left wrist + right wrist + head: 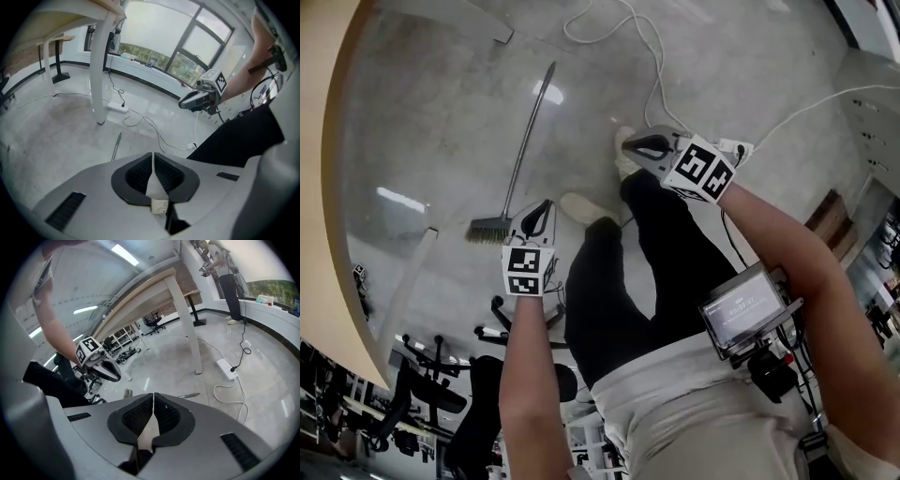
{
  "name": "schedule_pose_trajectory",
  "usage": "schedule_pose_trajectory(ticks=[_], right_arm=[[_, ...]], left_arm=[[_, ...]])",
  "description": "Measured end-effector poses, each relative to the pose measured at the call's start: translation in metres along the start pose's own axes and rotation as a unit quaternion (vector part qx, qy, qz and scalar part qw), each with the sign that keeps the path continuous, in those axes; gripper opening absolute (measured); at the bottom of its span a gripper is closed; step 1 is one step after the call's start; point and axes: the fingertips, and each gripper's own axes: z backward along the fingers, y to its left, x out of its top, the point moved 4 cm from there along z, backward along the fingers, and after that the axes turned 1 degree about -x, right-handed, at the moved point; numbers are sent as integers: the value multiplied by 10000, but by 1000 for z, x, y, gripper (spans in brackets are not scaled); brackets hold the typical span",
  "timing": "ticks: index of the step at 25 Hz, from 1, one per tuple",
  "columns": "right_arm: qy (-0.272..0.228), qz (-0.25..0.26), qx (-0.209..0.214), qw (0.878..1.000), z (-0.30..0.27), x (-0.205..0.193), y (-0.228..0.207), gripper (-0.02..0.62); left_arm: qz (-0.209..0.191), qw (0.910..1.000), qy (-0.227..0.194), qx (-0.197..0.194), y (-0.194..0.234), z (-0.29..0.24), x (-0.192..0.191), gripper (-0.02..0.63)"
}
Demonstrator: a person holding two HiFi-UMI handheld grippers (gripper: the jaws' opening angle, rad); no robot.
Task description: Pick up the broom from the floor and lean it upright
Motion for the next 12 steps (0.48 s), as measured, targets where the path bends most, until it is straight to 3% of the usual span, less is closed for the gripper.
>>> schedule_pose_trajectory(ticks=[5, 12], right_arm=[[-55, 16, -101, 9999, -32, -11, -38, 18], [-196, 121, 114, 9997, -86, -22, -91, 18]], left_arm=[[-190, 9998, 100, 3, 40, -46, -22, 23], [-473, 9982, 352, 67, 109, -125, -56, 23]])
